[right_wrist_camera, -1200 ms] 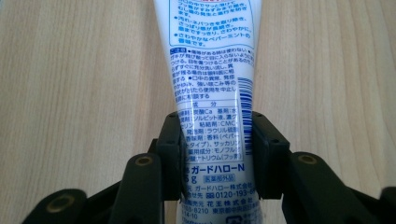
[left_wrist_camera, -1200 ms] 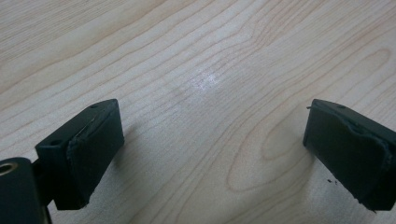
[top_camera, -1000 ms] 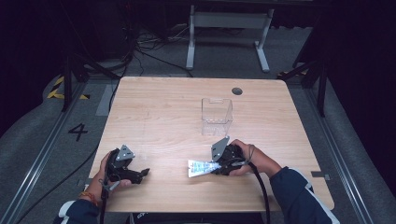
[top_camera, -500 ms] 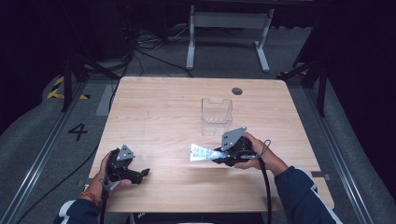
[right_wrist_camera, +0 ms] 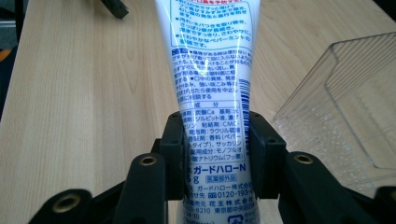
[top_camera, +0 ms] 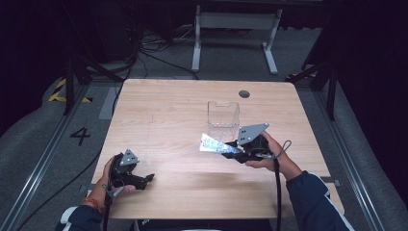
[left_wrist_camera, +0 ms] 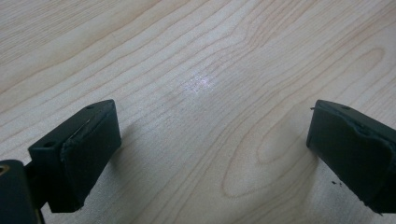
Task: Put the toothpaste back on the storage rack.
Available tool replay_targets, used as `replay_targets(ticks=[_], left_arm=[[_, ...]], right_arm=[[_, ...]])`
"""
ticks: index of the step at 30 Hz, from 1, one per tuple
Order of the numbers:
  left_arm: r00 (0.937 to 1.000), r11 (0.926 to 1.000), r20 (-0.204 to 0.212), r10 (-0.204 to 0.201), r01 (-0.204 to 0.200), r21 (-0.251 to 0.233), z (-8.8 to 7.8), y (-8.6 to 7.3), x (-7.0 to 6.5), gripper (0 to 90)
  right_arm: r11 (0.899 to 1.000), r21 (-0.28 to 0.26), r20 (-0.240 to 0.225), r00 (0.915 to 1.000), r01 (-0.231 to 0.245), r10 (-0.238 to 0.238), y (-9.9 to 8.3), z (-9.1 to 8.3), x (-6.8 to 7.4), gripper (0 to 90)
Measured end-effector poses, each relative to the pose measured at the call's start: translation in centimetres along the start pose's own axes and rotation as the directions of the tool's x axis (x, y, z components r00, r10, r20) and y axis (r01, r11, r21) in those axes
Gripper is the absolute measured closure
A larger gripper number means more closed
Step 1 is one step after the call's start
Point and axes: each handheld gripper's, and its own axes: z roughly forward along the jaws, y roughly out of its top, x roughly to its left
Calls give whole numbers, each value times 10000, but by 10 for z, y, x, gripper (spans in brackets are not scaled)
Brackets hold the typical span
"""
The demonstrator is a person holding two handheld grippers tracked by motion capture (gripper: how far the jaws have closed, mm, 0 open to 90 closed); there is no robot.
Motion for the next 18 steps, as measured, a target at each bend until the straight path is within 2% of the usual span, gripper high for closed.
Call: replay_targets(ticks=[6,7,9,10,18], left_arm=[[10000,10000,2,-4,4,-1,0,0,0,34],[10000,10000,5,-9,9,2,0,0,0,34],[10000,10000,6,-10,10,0,0,0,0,34],[10000,10000,2,-5,5,0,0,0,0,34],[10000,10000,2,-8,8,-3,0,0,0,34]], right_arm=[[9981,-558,469,9985,-272,299,4,-12,-4,645],[9960,-799,591,9972,-410,458,6,-16,-7,645],[9954,-854,682,9965,-426,485,6,-18,-8,645],[9935,-1015,950,9936,-518,615,7,-20,-12,645],[9861,-1480,1459,9846,-749,967,9,-30,-26,644]])
